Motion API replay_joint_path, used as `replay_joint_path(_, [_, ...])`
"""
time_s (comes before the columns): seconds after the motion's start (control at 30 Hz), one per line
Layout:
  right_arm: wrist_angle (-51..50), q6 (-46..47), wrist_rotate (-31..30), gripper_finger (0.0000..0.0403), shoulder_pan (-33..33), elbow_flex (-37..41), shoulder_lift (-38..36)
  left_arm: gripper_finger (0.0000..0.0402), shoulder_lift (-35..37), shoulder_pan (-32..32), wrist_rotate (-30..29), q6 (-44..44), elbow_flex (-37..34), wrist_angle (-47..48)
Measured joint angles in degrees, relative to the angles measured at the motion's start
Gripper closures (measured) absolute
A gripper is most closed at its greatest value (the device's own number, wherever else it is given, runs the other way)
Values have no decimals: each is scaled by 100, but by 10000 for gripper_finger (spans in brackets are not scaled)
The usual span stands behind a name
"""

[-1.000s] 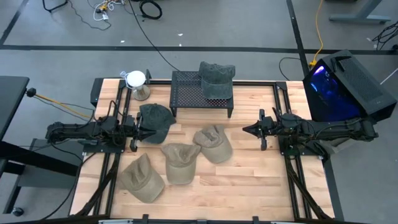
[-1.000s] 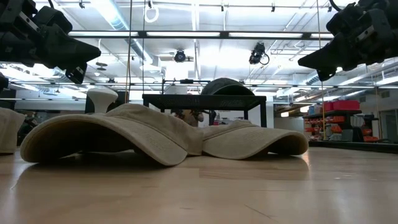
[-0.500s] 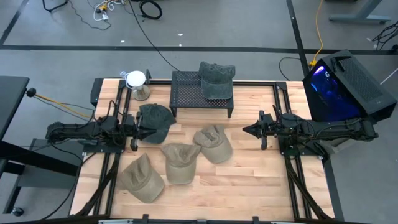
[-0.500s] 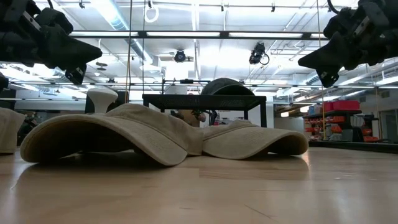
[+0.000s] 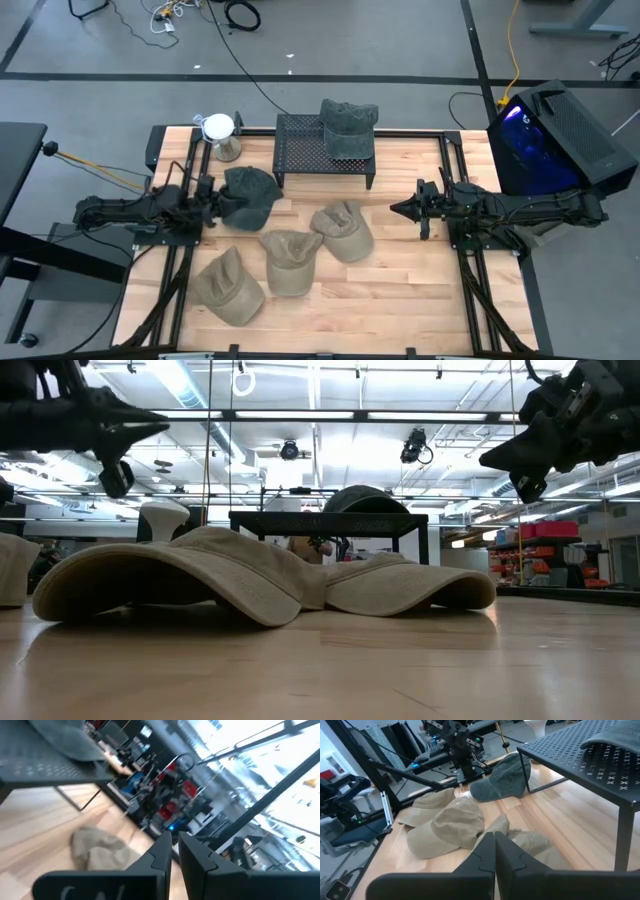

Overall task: Pick & Place hat
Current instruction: Stack the green cap on the other green cap on the shelf

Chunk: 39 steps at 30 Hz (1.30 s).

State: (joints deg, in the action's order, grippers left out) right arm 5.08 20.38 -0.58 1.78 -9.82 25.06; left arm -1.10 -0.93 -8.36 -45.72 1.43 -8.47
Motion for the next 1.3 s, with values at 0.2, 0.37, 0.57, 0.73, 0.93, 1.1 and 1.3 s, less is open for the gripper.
replay_joint_path(0.2, [0,-4,0,403,0,0,0,362,-2,0,-266,341,182,-237])
replay_joint_path(0.37, [0,-6,0,403,0,0,0,362,-3,0,-520,798,609,113])
replay_joint_path(0.57, [0,-6,2,403,-1,0,0,362,-240,0,-853,934,1366,1608])
replay_joint_path(0.73, [0,-6,4,403,-1,0,0,362,-793,0,-1168,896,1937,2761])
replay_joint_path(0.93, [0,-6,5,403,-1,0,0,362,-1660,0,-1518,888,2327,3444])
replay_joint_path(1.1, [0,12,11,403,-2,0,0,362,-2397,29,-1786,710,2481,3894])
replay_joint_path(1.3, [0,14,13,403,0,0,0,354,-3039,141,-1793,701,2487,3895])
